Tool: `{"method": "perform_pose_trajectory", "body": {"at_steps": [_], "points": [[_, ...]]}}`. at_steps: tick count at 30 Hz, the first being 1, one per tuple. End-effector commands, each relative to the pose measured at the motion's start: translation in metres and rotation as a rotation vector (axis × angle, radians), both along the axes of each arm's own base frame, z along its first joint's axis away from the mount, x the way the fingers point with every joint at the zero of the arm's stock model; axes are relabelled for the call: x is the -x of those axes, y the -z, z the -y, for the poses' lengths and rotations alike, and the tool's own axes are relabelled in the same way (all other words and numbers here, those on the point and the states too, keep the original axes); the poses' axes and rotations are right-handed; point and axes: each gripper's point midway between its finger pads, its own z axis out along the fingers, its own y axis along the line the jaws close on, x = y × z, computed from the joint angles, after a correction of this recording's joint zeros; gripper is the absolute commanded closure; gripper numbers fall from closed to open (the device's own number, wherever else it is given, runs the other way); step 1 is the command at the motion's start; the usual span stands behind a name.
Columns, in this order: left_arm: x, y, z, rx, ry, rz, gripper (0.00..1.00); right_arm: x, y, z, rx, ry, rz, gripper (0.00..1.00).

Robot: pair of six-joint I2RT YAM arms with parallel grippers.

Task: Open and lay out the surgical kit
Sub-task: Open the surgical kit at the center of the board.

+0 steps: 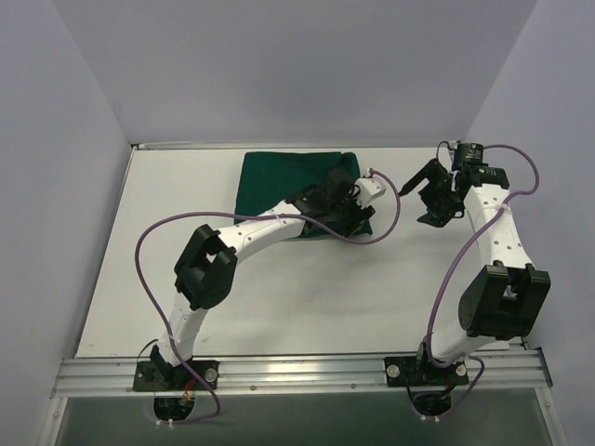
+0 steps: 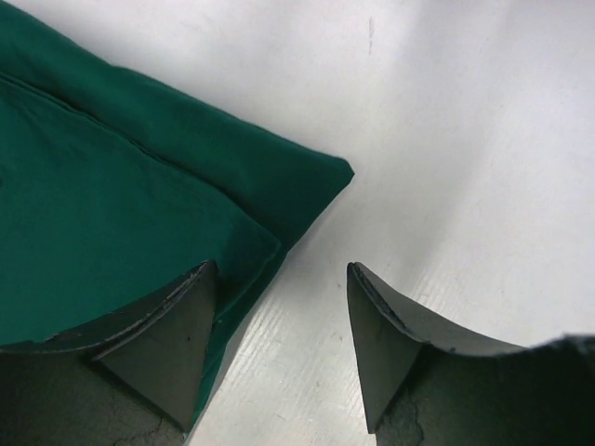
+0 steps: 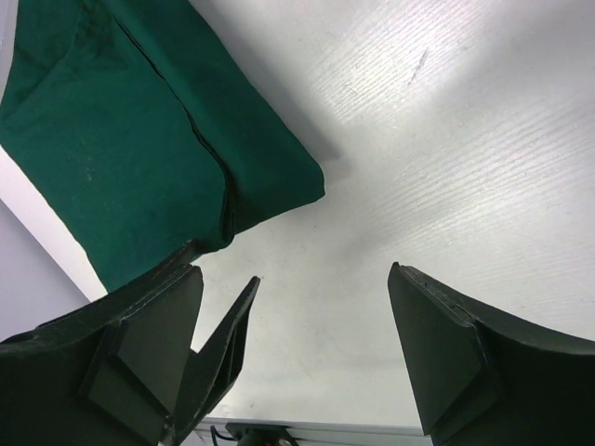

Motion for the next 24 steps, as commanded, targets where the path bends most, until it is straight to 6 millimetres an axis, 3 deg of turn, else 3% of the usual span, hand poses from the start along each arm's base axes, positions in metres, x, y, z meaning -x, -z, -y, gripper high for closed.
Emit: {"method": "perform_pose_trajectory", "body": {"at_steps": [1, 4, 12, 14, 16, 17, 18, 20, 23, 24], "points": [[-0.006, -0.022, 0.000, 0.045, -0.001, 0.057, 0.34, 0.012, -0.012, -0.002, -0.006, -0.008, 0.021, 0.16], [-0.012, -0.007, -0.002, 0.011, -0.024, 0.060, 0.34, 0.012, -0.010, -0.002, -0.006, -0.011, 0.020, 0.16], [-0.039, -0.001, -0.004, -0.070, -0.092, 0.179, 0.39, 0.016, -0.006, -0.004, -0.014, -0.029, 0.013, 0.16], [-0.047, 0.003, -0.005, -0.095, -0.113, 0.191, 0.48, 0.015, -0.007, -0.005, -0.015, -0.033, 0.015, 0.16], [-0.050, 0.008, -0.009, -0.125, -0.130, 0.195, 0.65, 0.013, -0.008, -0.004, -0.012, -0.034, 0.021, 0.16], [-0.052, 0.003, -0.009, -0.117, -0.140, 0.201, 0.90, 0.013, -0.008, -0.005, -0.011, -0.036, 0.020, 0.16], [-0.055, -0.003, -0.011, -0.113, -0.151, 0.209, 0.98, 0.013, -0.008, -0.005, -0.009, -0.040, 0.019, 0.16], [-0.065, -0.016, -0.021, -0.092, -0.216, 0.222, 0.98, 0.011, -0.008, -0.007, -0.001, -0.048, 0.022, 0.17], [-0.082, -0.051, -0.052, -0.046, -0.344, 0.249, 0.98, 0.002, -0.009, -0.020, 0.018, -0.101, 0.041, 0.17], [-0.085, -0.073, -0.064, -0.018, -0.384, 0.262, 0.98, 0.000, -0.004, -0.030, 0.034, -0.144, 0.028, 0.17]]}}
